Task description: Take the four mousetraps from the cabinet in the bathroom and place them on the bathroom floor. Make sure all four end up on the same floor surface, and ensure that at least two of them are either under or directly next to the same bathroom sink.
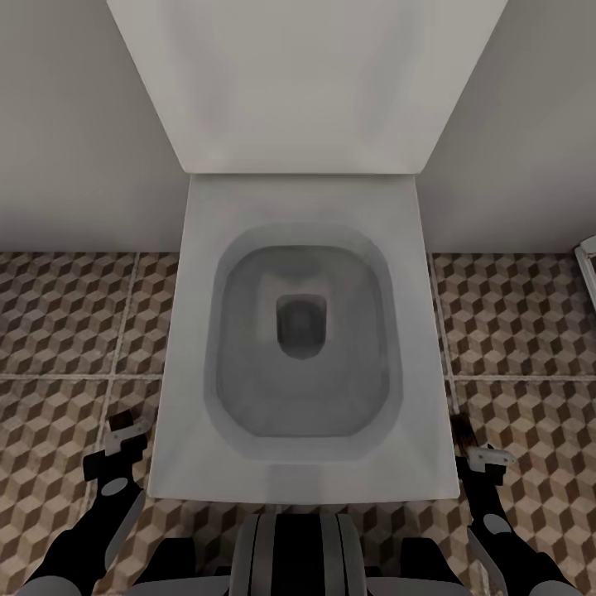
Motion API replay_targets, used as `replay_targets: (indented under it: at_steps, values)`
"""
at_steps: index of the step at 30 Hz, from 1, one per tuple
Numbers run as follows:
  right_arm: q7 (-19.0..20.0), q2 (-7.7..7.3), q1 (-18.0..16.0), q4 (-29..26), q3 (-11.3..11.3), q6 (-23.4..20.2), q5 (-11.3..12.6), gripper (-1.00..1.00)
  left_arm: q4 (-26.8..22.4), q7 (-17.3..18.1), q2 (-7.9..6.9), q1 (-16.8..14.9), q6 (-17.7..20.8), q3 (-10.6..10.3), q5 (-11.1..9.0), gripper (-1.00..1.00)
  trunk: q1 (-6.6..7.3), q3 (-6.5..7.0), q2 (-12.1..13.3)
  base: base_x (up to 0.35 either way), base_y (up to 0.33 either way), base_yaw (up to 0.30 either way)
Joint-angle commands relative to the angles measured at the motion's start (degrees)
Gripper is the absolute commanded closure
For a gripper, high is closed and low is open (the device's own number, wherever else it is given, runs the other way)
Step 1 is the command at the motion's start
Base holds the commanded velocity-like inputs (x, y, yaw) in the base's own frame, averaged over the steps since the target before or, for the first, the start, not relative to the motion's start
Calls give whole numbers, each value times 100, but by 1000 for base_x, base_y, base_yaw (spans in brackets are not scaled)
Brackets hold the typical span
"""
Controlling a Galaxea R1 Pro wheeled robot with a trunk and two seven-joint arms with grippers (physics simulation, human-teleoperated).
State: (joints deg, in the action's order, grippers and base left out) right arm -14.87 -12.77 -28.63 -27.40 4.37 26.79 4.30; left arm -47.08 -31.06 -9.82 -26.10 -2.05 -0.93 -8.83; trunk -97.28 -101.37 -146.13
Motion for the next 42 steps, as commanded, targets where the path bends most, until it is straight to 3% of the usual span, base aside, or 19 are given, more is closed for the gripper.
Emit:
replay_targets:
  at_steps: [1,17,18,42]
  values:
    - [-33,-7,-3,4,47,19,45,-100,1,-25,-3,-1,-15,-12,-49,100,1,-3,-1,0,0,0]
    - [-33,-7,-3,-2,47,19,45,-100,15,211,-35,9,-24,-10,-33,100,1,-3,-1,0,0,0]
    - [-33,-7,-3,-2,47,19,45,-100,17,212,-36,9,-24,-11,-32,-100,1,-3,-1,0,0,0]
    - [-33,-7,-3,-2,47,19,45,-100,15,206,-46,8,-24,-9,-16,-100,1,-3,-1,0,0,0]
